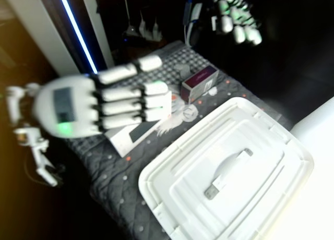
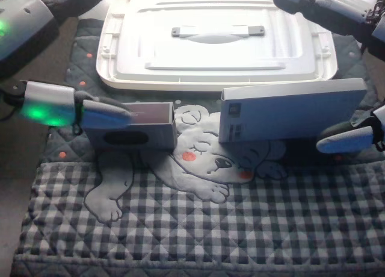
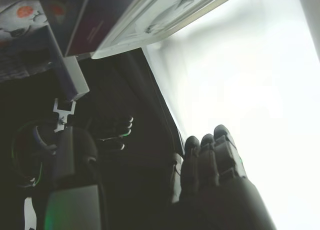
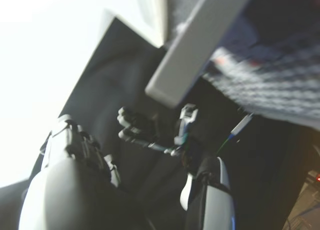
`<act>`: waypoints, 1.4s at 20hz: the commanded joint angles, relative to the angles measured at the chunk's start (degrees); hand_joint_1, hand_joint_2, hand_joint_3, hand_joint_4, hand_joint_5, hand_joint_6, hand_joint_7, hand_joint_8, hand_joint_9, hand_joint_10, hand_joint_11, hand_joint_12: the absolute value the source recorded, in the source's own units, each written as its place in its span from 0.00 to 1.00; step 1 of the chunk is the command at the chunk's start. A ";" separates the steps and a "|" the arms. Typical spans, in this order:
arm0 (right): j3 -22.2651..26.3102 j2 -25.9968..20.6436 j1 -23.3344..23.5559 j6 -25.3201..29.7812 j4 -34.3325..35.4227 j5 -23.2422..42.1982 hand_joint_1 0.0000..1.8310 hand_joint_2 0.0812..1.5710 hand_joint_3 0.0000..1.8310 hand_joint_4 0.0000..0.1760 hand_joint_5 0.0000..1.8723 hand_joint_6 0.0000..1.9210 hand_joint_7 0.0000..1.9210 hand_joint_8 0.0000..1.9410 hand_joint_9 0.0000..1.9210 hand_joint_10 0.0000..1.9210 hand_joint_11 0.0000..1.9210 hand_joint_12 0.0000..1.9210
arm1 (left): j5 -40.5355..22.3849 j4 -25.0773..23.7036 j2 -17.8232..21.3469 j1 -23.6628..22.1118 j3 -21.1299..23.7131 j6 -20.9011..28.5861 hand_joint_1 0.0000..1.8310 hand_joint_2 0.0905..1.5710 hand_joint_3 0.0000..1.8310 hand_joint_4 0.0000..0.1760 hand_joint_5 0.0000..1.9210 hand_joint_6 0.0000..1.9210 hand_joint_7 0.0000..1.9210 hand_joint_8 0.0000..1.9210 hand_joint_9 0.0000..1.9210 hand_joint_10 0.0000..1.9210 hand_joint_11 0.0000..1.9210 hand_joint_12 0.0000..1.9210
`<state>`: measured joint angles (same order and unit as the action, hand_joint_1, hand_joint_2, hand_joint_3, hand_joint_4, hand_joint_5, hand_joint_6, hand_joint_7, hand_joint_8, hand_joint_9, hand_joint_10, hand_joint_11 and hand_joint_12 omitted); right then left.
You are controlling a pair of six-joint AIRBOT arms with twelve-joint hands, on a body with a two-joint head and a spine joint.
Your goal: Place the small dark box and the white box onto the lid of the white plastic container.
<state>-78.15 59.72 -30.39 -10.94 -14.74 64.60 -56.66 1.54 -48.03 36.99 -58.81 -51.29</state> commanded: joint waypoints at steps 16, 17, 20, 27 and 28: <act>-4.36 5.32 3.09 1.31 -2.56 -6.45 0.33 0.36 0.00 1.00 0.00 0.00 0.04 0.01 0.03 0.00 0.00 0.15 | 7.93 -0.17 -7.97 -1.42 -6.16 0.87 0.36 0.41 0.00 0.16 0.02 0.00 0.09 0.00 0.11 0.00 0.00 0.30; -4.40 5.39 3.09 1.31 -2.57 -6.61 0.33 0.36 0.00 1.00 0.00 0.00 0.04 0.01 0.03 0.00 0.00 0.15 | 8.57 -0.25 -8.03 -1.41 -6.20 0.86 0.36 0.41 0.00 0.16 0.02 0.00 0.09 0.00 0.11 0.00 0.00 0.30; -4.53 5.50 3.08 1.31 -2.59 -7.54 0.32 0.37 0.00 1.00 0.01 0.01 0.08 0.00 0.07 0.00 0.00 0.25 | 10.39 -0.58 -8.11 -1.30 -6.25 0.85 0.40 0.38 0.00 0.00 0.01 0.00 0.08 0.00 0.13 0.01 0.00 0.34; -5.28 5.81 3.08 1.45 -2.58 -8.35 0.45 0.41 0.00 0.57 0.15 0.01 0.19 0.00 0.19 0.00 0.00 0.44 | 12.76 -0.68 -8.57 -0.12 -7.17 0.95 0.62 0.48 0.01 0.00 0.14 0.01 0.26 0.02 0.30 0.03 0.00 0.62; -5.30 5.81 3.08 1.45 -2.58 -8.35 0.52 0.42 0.00 0.33 0.21 0.01 0.23 0.00 0.23 0.01 0.04 0.48 | 12.82 -0.66 -8.57 0.01 -7.22 0.96 0.73 0.51 0.01 0.00 0.24 0.02 0.34 0.02 0.38 0.04 0.13 0.59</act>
<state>-83.11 65.95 -27.86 -9.91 -19.53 50.35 -37.50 0.36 -56.64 37.39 -65.89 -50.63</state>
